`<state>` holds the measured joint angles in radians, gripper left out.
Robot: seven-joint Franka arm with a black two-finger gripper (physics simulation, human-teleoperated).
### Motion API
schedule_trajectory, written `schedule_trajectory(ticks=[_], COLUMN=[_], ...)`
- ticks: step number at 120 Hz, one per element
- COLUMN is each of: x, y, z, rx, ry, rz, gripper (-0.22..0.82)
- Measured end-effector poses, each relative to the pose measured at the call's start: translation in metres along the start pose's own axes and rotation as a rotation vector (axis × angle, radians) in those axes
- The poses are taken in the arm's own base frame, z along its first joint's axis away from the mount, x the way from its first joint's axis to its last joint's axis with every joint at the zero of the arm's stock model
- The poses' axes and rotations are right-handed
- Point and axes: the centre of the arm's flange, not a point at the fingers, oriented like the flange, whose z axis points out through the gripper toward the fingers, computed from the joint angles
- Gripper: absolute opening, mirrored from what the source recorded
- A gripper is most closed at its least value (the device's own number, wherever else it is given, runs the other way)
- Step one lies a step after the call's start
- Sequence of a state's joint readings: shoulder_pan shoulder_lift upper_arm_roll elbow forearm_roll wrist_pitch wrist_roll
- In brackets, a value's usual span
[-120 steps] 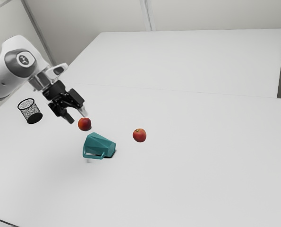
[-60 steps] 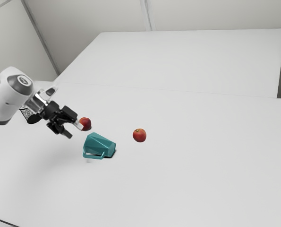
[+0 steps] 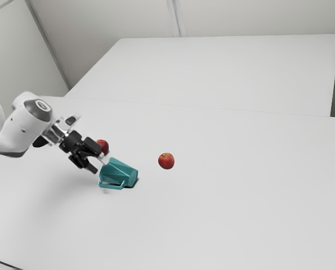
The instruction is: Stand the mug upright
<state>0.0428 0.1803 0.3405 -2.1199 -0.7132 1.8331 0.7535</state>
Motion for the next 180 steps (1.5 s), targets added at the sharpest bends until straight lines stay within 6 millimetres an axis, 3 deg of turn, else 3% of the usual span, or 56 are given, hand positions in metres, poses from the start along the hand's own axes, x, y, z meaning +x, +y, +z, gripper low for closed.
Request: schedule_trajectory(ticks=[59, 81, 116, 149, 180], x=[0.014, 0.017, 0.02, 0.021, 0.022], y=[0.01, 0.02, 0.036, 0.039, 0.06], z=[0.027, 0.028, 0.034, 0.032, 0.017], rx=[-0.064, -0.078, -0.099, -0.1, -0.083], ry=[0.034, 0.042, 0.036, 0.038, 0.057], rz=[0.042, 0.053, 0.053, 0.041, 0.071], gripper=[0.58, 0.31, -0.05, -0.14, -0.17])
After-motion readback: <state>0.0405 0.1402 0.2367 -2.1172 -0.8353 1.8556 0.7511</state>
